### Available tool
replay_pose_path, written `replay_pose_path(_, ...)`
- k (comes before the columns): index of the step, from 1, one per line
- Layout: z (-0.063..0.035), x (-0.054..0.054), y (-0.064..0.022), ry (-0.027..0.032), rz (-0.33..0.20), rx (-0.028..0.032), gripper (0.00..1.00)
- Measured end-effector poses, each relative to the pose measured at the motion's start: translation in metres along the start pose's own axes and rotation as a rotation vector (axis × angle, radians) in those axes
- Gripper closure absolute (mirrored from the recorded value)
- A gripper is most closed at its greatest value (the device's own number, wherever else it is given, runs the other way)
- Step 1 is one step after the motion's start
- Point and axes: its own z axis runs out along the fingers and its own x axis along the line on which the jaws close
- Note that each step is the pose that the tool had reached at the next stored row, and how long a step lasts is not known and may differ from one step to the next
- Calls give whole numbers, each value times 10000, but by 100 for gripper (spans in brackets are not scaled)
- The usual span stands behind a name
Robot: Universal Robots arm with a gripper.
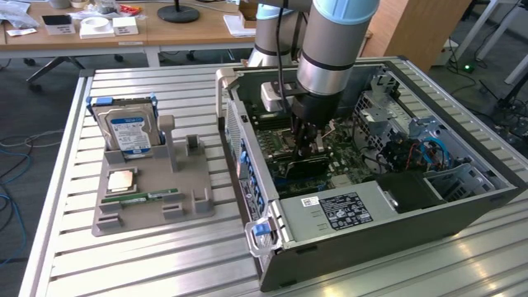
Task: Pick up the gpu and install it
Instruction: 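Press down on the gpu until it lock into place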
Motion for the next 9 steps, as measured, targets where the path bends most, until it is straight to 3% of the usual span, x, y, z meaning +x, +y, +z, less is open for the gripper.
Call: replay_pose_path(9,1,0,11,-1,-1,1,89)
